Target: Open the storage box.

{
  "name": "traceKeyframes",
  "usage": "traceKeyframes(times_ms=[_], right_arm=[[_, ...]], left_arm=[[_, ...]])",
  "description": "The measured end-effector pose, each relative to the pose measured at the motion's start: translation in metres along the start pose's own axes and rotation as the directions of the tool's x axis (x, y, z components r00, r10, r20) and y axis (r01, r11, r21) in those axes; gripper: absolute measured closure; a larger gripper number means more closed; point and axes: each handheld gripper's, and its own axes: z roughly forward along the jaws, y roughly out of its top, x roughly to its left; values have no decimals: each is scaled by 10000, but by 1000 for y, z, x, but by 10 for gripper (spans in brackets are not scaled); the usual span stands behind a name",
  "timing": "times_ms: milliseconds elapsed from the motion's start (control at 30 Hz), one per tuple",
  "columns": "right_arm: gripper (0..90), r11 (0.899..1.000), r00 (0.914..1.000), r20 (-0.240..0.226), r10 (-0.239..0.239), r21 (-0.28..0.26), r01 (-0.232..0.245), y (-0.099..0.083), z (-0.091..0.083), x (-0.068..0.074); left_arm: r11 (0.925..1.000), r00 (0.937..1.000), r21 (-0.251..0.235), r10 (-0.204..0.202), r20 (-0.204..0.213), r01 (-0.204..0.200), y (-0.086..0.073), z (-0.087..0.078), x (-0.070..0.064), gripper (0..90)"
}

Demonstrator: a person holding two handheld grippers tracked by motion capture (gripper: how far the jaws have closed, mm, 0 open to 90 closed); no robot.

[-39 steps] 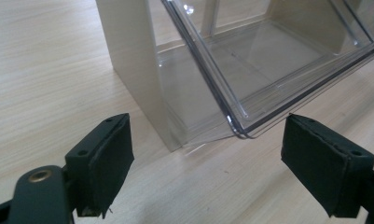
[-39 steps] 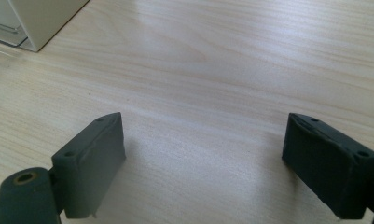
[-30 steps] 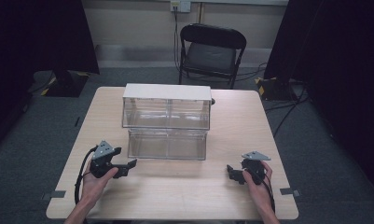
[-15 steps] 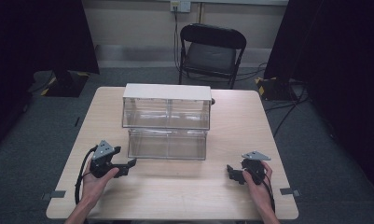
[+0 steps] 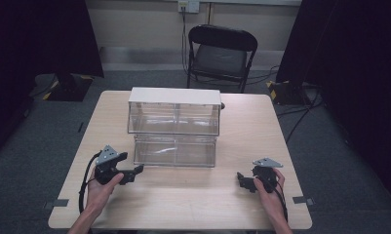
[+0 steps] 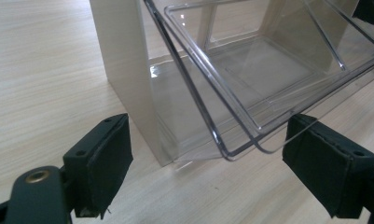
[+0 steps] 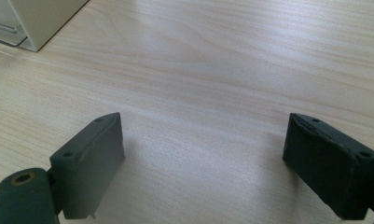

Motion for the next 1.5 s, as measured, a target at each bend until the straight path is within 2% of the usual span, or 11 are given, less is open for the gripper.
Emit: traceKeyframes(times_ms=[200,300,400,700,733,833,867,967,1133,1300,1500], right_arm=[[115,10000,10000,1,-3,0,3,0,0,0],[115,10000,10000,1,-1,1,1,0,0,0],[115,10000,10000,0,-3,-1,3,0,0,0],[115,10000,10000,0,-1,-1,1,0,0,0],[115,10000,10000,0,2,0,-2,0,0,0],[115,10000,10000,0,0,0,0,0,0,0],[115,10000,10000,1,1,-1,-1,0,0,0],[115,10000,10000,2,-1,-1,1,0,0,0],[115,10000,10000,0,1,-1,-1,0,0,0],[115,10000,10000,1,0,0,0,0,0,0],[115,10000,10000,2,-1,0,1,0,0,0]], left_arm=[[10000,10000,66,5,16,-5,0,4,1,150],[9999,9997,-3,-154,205,154,1,4,2,149],[10000,9999,26,-32,95,32,5,5,3,149],[9999,10000,-164,7,-79,-8,13,4,4,152],[9997,9998,-226,-26,-191,21,14,4,3,160],[9999,9999,-137,-49,-160,47,15,5,4,163],[10000,9996,-77,28,-283,-30,17,5,5,170],[9999,9994,-26,137,-313,-138,18,4,4,164],[9998,9998,89,168,-132,-167,20,7,3,162],[9992,9992,257,307,-240,-301,19,10,0,184],[9992,9994,242,321,-106,-318,21,11,-2,185]])
